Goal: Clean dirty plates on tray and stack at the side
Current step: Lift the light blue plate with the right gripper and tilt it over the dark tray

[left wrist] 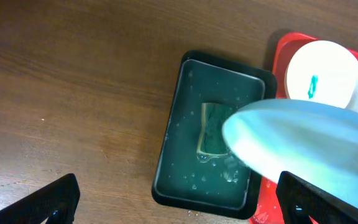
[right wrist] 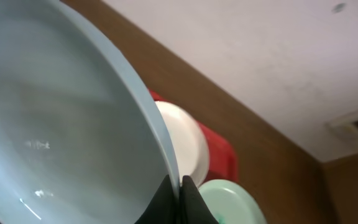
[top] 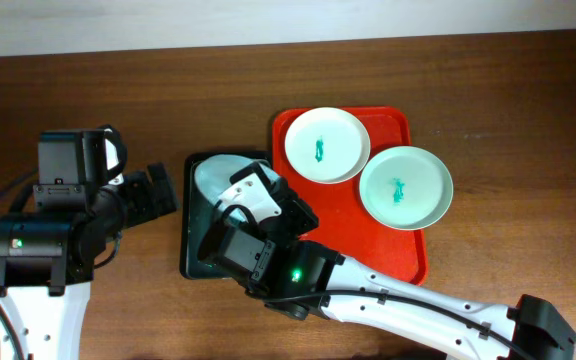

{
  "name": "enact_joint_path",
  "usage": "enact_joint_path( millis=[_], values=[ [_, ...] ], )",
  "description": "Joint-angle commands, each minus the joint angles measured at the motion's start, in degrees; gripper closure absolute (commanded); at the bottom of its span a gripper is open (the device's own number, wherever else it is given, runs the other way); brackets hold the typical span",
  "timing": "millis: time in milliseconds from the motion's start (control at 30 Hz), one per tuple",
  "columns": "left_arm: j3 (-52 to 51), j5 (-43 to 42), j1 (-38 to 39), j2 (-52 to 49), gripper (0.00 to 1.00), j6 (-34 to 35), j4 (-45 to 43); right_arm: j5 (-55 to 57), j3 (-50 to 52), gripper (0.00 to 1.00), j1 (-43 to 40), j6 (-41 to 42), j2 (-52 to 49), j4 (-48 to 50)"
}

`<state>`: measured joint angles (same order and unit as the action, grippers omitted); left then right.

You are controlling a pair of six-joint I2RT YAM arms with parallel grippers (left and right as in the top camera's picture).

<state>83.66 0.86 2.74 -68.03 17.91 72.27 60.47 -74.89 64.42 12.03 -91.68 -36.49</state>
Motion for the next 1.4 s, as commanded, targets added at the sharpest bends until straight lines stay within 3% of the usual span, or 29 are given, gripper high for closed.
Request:
enact_joint_path(
  millis=[0, 33, 67, 300, 400, 1367],
  values=[
    [0.68, 0.39, -0.31, 0.28, 0.01, -0.87, 0.09, 1.81, -1.20, 0.96, 0.48, -7.32, 1.22, 3.50],
    [0.68, 0.39, -0.31, 0.28, 0.01, -0.87, 0.09, 5.14, -1.20, 0.96, 1.03, -12.55, 1.18, 4.76],
    [0.68, 0.39, -0.31, 0.28, 0.01, -0.87, 0.09, 9.57, -1.20, 0.96, 1.14, -11.56, 1.03, 5.75],
    [0.68, 0.39, -0.31, 0.28, 0.01, -0.87, 0.09, 2.51, -1.20, 0.96, 2.95, -10.73, 0.76, 6.93],
    [0.68, 0.39, -0.31, 0.28, 0.01, -0.87, 0.09, 10.75, -1.20, 0.96, 3.43, -9.38, 0.28, 7.19],
    [0.68, 0.39, -0.31, 0.28, 0.01, -0.87, 0.09, 9.01, -1.20, 0.96, 3.72, -11.58, 0.28, 9.75]
  ],
)
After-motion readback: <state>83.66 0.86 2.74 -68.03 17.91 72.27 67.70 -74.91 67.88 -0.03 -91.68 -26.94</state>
